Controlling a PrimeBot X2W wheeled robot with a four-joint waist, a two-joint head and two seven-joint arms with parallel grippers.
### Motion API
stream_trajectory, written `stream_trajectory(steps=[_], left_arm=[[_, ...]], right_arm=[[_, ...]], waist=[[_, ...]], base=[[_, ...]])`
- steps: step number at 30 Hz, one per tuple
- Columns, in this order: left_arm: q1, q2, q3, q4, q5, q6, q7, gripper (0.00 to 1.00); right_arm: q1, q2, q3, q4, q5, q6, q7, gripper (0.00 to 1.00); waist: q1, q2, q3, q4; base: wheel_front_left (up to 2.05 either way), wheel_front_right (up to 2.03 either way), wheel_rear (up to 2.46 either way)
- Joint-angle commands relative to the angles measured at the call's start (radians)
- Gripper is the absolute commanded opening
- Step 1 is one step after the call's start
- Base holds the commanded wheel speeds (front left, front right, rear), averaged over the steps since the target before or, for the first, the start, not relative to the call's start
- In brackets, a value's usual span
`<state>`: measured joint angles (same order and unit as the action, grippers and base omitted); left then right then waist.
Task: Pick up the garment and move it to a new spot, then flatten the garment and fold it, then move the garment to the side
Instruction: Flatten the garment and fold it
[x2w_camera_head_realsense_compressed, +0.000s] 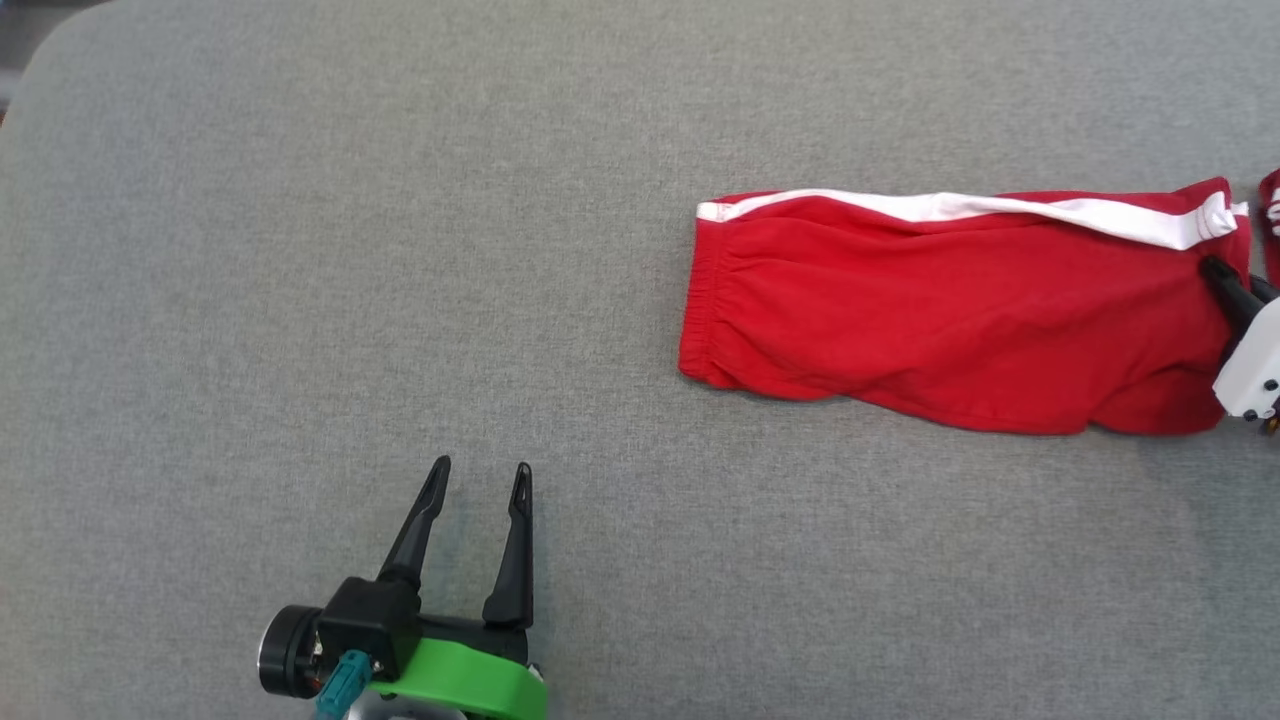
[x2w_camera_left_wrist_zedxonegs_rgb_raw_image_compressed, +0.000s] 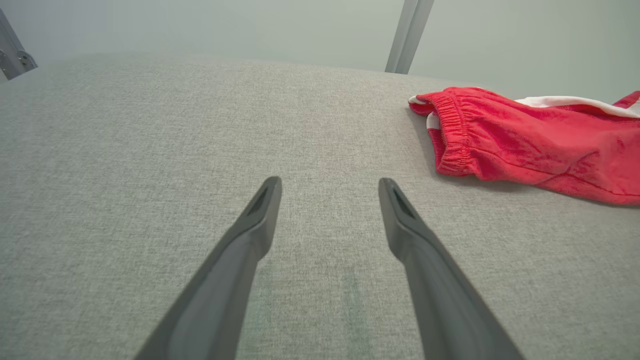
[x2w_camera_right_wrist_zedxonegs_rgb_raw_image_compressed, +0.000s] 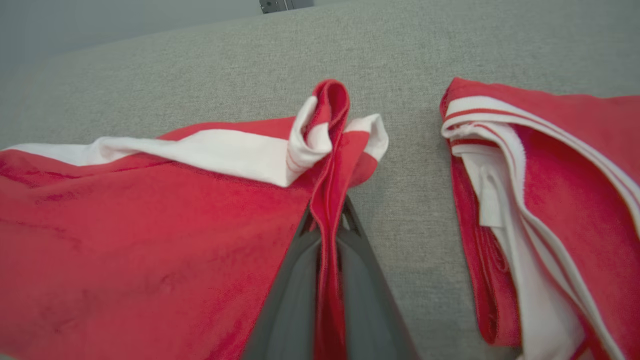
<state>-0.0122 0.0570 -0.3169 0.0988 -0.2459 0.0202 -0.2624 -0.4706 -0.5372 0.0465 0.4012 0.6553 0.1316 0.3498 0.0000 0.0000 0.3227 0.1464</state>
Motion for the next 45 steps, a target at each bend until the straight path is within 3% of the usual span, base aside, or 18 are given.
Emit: stream_trajectory(steps=[1,7,11,14,18,21,28,33,34,35,36,41,45], left_arm=[[0.022,0.003,0.005,0.001,0.004,-0.006,-0.003,1.0],[0.051,-0.004,-0.001,-0.003,-0.01,-0.009,-0.003,1.0],[0.065,-0.006,-0.006,-0.004,-0.018,-0.003,-0.003,1.0],[0.055,-0.006,-0.021,-0.007,-0.024,-0.003,-0.003,1.0],[0.013,-0.006,-0.047,-0.004,-0.03,-0.006,-0.003,1.0],[-0.006,-0.006,-0.063,0.003,-0.03,-0.007,-0.003,1.0],[-0.022,-0.006,-0.084,0.016,-0.043,0.005,-0.003,1.0],[-0.018,-0.006,-0.087,0.026,-0.054,0.01,-0.003,1.0],[-0.016,-0.006,-0.085,0.028,-0.054,0.01,-0.003,1.0],[-0.012,-0.006,-0.081,0.03,-0.053,0.011,-0.003,1.0],[-0.009,-0.006,-0.077,0.032,-0.052,0.012,-0.003,1.0],[0.023,-0.005,-0.042,0.043,-0.037,0.005,-0.003,1.0],[0.071,-0.005,0.008,0.042,-0.029,0.008,-0.003,1.0]], right_arm=[[0.017,0.006,-0.012,0.002,-0.012,-0.002,-0.016,0.0],[0.03,0.061,-0.013,-0.102,-0.001,-0.001,-0.036,0.0],[0.036,0.152,0.023,-0.214,-0.01,-0.001,0.002,0.0],[0.001,0.258,0.056,-0.234,-0.054,-0.001,0.029,0.0],[-0.052,0.387,0.105,-0.175,-0.142,-0.001,0.04,0.0],[-0.092,0.443,0.129,-0.106,-0.193,-0.001,0.029,0.0],[-0.162,0.484,0.138,0.042,-0.243,-0.001,-0.031,0.0],[-0.196,0.485,0.2,0.126,-0.161,-0.001,-0.092,0.0],[-0.198,0.485,0.213,0.132,-0.148,-0.001,-0.106,0.26],[-0.2,0.486,0.229,0.139,-0.137,-0.001,-0.122,0.85],[-0.199,0.486,0.241,0.143,-0.126,-0.001,-0.139,1.0],[-0.139,0.485,0.256,0.076,-0.153,-0.001,-0.275,1.0],[-0.022,0.401,0.242,-0.059,-0.21,-0.002,-0.392,1.0]], waist=[[0.0,0.0,-0.08,-0.054],[0.0,0.0,-0.092,-0.022],[0.0,0.0,-0.09,-0.019],[0.0,0.0,-0.078,-0.017],[0.0,0.0,-0.054,0.006],[0.0,0.0,-0.037,0.036],[0.0,0.0,-0.017,0.097],[0.0,0.0,-0.021,0.109],[0.0,0.0,-0.024,0.106],[0.0,0.0,-0.028,0.101],[0.0,0.0,-0.033,0.095],[0.0,0.0,-0.079,0.052],[0.0,0.0,-0.14,0.002]], base=[[0.0,0.0,0.0],[0.0,0.0,0.0],[0.0,0.0,0.0],[0.0,0.0,0.0],[0.0,0.0,0.0],[0.0,0.0,0.0],[0.0,0.0,0.0],[0.0,0.0,0.0],[0.0,0.0,0.0],[0.0,0.0,0.0],[0.0,0.0,0.0],[0.0,0.0,0.0],[0.0,0.0,0.0]])
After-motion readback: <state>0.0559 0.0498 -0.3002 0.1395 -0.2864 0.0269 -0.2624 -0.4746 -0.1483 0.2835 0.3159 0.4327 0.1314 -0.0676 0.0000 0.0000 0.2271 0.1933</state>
